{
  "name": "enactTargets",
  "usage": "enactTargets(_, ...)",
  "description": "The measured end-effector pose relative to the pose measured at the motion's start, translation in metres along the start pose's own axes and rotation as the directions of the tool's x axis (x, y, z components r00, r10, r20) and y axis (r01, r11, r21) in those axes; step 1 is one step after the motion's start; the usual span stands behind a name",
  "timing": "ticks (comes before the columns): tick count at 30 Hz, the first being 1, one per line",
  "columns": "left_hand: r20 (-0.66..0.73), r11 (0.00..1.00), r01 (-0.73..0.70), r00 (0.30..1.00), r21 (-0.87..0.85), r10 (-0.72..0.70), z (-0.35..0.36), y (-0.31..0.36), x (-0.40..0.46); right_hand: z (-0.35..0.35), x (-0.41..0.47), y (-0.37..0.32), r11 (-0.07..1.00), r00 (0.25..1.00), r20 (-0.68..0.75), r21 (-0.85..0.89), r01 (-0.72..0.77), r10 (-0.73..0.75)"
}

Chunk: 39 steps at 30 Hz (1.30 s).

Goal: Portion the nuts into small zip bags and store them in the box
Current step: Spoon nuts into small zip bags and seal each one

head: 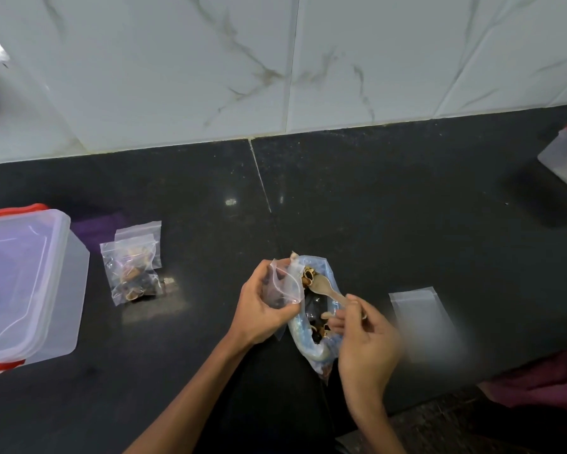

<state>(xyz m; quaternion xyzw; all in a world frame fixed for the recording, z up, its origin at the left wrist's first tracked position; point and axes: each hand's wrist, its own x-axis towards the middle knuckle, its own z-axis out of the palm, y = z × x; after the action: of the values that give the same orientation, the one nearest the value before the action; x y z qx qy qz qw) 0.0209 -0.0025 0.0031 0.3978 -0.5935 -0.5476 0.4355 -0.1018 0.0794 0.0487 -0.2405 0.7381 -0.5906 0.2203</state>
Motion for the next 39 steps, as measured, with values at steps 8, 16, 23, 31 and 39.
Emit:
enactTargets(8, 0.003, 1.000, 0.005, 1.000, -0.029, -0.005, 0.002, 0.004, -0.002, -0.015, -0.006, -0.003, 0.890, 0.918, 0.119, -0.224, 0.397, -0.379)
enactTargets(16, -0.001, 1.000, 0.014, 1.000, 0.000, -0.014, 0.002, 0.005, -0.002, -0.013, -0.011, 0.006, 0.592, 0.758, 0.344, -0.478, 0.649, -0.554)
enactTargets(23, 0.029, 1.000, 0.023, 0.999, -0.011, -0.022, 0.001, 0.008, -0.001, -0.002, -0.003, -0.001, 0.908, 0.941, 0.146, -0.253, 0.333, -0.305)
enactTargets(31, 0.034, 0.999, 0.035, 0.999, -0.004, -0.035, -0.001, 0.005, 0.000, -0.013, 0.003, -0.004, 0.987, 0.972, 0.178, -0.085, -0.138, 0.152)
enactTargets(39, 0.036, 0.999, 0.042, 0.998, -0.001, -0.042, -0.002, 0.003, 0.001, -0.018, 0.017, -0.014, 0.916, 0.814, 0.421, -0.181, -0.358, 0.401)
